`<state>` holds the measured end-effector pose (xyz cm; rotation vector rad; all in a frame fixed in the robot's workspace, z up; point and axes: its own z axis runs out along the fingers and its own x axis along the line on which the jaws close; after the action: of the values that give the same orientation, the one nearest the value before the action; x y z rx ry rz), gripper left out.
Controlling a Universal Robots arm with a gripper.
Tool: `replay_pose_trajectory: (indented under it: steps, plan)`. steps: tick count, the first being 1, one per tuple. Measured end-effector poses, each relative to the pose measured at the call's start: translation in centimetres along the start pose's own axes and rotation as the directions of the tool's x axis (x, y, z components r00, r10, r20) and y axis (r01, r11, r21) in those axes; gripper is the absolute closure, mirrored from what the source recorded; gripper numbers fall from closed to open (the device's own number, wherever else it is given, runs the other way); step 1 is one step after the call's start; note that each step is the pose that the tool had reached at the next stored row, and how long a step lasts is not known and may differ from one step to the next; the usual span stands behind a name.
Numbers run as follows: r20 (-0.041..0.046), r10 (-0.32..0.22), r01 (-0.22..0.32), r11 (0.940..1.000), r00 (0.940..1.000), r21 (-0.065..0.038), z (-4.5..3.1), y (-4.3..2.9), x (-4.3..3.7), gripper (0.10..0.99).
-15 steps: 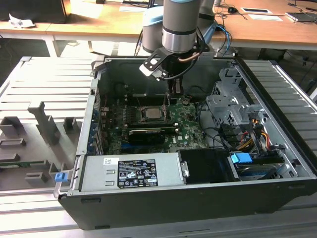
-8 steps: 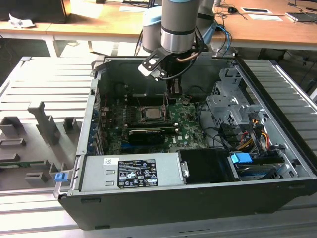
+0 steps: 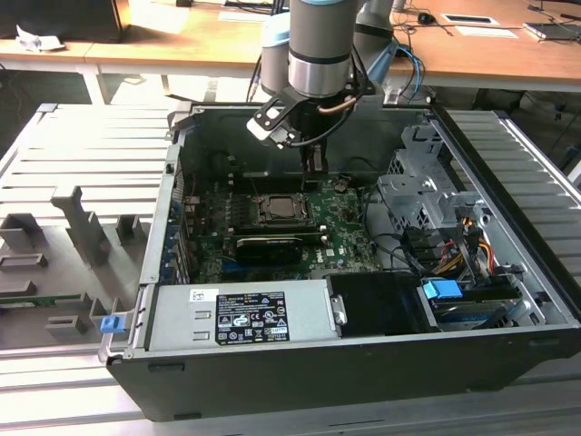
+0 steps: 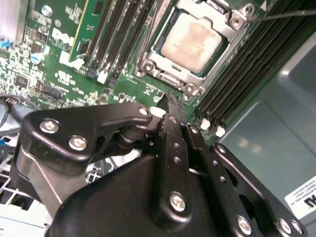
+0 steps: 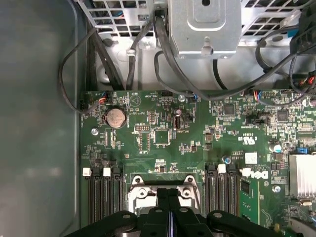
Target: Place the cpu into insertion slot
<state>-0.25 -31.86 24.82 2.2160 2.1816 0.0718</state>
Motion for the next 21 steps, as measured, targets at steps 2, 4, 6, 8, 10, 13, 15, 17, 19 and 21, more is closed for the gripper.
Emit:
replay_pose_trajectory:
  steps: [2,4,6,8,10,13,15,17,19,21]
  plan:
    - [0.0000,0.000,0.000,1.0000,1.0000,0.000,0.07,-0.25,-0.01,0.980]
    - [0.0001,0.000,0.000,1.0000,1.0000,0.000,0.10,-0.31,-0.01,0.980]
    - [0.0000,0.000,0.000,1.0000,1.0000,0.000,0.16,-0.36,-0.01,0.980]
    - [0.0001,0.000,0.000,1.0000,1.0000,0.000,0.20,-0.44,-0.01,0.980]
    - [0.0000,0.000,0.000,1.0000,1.0000,0.000,0.25,-0.56,-0.01,0.980]
    - [0.0000,0.000,0.000,1.0000,1.0000,0.000,0.29,-0.67,-0.02,0.980]
    - [0.0000,0.000,0.000,1.0000,1.0000,0.000,0.33,-0.79,-0.02,0.980]
    - [0.0000,0.000,0.000,1.0000,1.0000,0.000,0.35,-0.86,-0.02,0.980]
    - [0.0000,0.000,0.000,1.0000,1.0000,0.000,0.37,-0.93,-0.02,0.980]
    - [0.0001,0.000,0.000,1.0000,1.0000,0.000,0.39,-1.01,-0.02,0.980]
